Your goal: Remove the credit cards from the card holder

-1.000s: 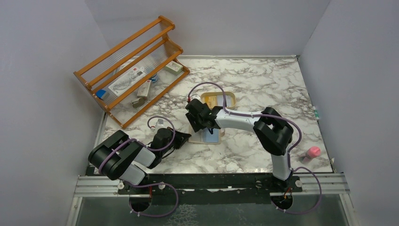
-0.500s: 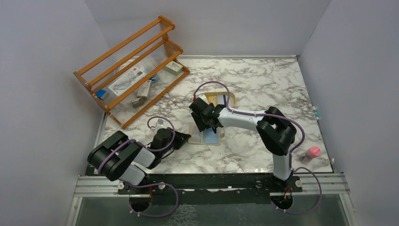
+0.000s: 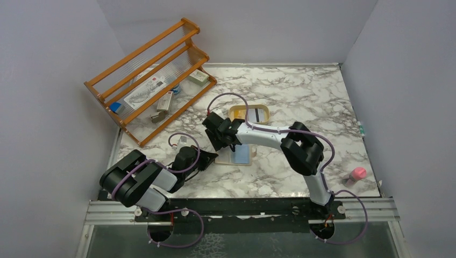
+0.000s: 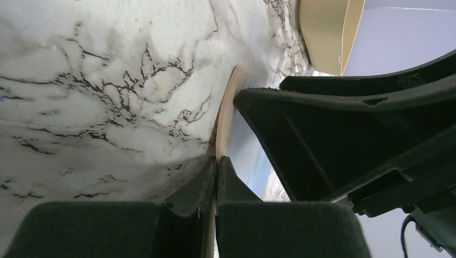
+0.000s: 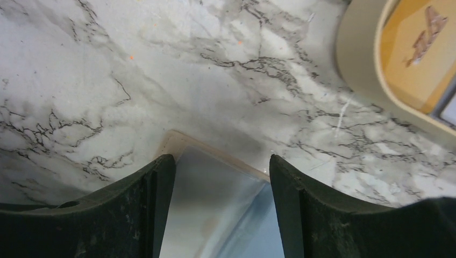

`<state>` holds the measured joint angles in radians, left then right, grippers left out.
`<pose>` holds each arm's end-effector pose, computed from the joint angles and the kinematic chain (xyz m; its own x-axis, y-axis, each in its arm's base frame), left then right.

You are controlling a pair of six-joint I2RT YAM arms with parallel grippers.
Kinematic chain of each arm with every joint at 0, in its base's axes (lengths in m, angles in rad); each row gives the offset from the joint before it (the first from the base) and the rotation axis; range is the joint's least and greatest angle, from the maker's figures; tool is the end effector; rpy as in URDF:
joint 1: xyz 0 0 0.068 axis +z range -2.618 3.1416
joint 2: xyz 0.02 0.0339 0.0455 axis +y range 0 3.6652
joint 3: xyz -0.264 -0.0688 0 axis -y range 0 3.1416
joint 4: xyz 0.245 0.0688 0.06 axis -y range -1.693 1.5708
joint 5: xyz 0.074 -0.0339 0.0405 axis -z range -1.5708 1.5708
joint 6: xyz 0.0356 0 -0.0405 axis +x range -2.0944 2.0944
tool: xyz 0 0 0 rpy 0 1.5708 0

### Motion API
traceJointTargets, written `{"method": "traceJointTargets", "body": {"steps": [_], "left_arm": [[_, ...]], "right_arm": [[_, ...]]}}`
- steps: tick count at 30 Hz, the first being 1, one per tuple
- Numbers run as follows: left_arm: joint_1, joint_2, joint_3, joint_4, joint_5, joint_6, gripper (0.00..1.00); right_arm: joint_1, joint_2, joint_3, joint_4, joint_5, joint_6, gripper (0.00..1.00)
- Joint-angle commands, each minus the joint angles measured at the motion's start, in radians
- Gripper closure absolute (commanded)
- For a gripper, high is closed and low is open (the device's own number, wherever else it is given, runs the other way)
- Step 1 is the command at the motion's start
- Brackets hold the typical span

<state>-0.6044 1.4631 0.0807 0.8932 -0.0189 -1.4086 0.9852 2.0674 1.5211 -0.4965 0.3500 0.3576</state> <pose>0.1593 -0.1092 0.0950 -0.6096 -0.7781 -0.1513 -0.2921 0.3979 -0.8697 0.2536 0.3603 0.1768 -0.6878 -0.4422 -0.5756 -0.4768 0.8732 -0.1011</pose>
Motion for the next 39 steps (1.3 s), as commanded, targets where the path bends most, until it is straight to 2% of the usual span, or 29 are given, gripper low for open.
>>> {"method": "traceJointTargets", "body": {"steps": [1,16,39], "left_arm": [[0.001,-0.004,-0.006,-0.030,-0.020,0.022,1.00],[0.001,-0.010,-0.011,-0.039,-0.031,0.020,1.00],[0.002,-0.020,-0.032,-0.080,-0.073,-0.004,1.00]], "right_arm": [[0.023,0.052,0.017,-0.036,-0.014,0.018,0.30],[0.084,0.072,0.013,-0.057,0.064,-0.009,0.30],[0.101,-0.134,-0.398,-0.056,0.092,0.052,0.30]]}}
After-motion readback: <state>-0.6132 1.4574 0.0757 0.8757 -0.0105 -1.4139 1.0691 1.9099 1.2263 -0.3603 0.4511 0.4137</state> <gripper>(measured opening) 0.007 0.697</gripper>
